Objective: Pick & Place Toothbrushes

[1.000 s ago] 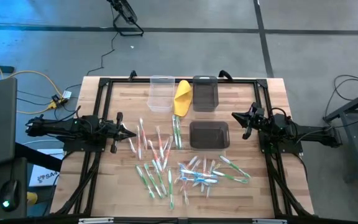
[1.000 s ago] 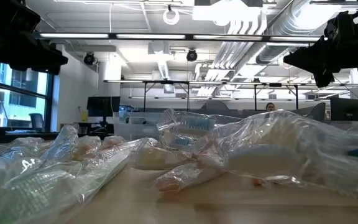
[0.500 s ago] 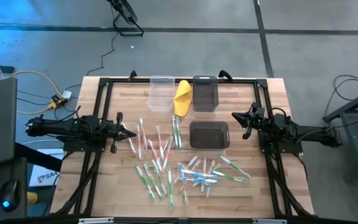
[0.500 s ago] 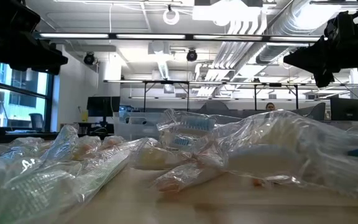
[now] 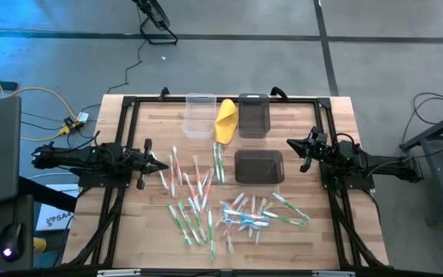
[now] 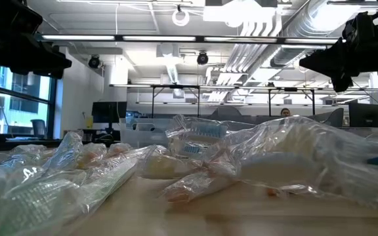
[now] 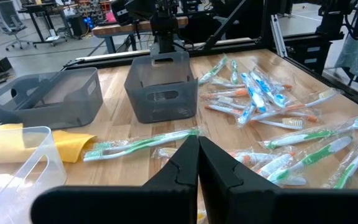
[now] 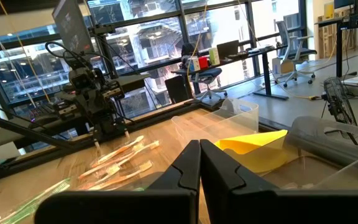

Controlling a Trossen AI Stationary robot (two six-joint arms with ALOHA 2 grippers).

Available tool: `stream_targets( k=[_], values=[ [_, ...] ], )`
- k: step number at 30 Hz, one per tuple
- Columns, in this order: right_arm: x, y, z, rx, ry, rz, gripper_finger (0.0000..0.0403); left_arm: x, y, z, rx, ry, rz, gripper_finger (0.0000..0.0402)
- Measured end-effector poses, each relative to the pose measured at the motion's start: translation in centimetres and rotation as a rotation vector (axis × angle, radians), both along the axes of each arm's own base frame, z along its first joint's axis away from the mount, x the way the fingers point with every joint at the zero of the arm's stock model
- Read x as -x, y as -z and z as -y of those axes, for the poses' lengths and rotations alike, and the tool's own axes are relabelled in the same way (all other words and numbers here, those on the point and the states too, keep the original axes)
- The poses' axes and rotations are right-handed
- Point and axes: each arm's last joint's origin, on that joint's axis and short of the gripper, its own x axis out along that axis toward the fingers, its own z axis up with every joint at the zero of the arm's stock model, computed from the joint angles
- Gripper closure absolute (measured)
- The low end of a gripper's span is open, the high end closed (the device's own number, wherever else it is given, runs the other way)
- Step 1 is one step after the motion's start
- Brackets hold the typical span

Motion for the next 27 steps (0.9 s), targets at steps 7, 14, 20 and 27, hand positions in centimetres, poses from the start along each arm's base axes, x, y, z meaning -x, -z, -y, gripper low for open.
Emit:
stream_targets(
  k=[7, 14, 20, 27],
  values=[
    [0.00, -0.01, 0.00, 0.000, 0.000, 0.000, 0.0401, 0.00, 0.00, 0.00, 0.000, 0.000, 0.000, 0.0400],
    [0.00, -0.01, 0.00, 0.000, 0.000, 0.001, 0.0401, 0.00, 0.01, 0.00, 0.000, 0.000, 0.000, 0.0400],
    [0.00, 0.00, 0.00, 0.000, 0.000, 0.000, 0.0401, 0.00, 0.01, 0.00, 0.000, 0.000, 0.000, 0.0400],
    [0.00, -0.03, 0.00, 0.000, 0.000, 0.002, 0.0401, 0.00, 0.00, 0.00, 0.151, -0.022, -0.008, 0.0400]
  ],
)
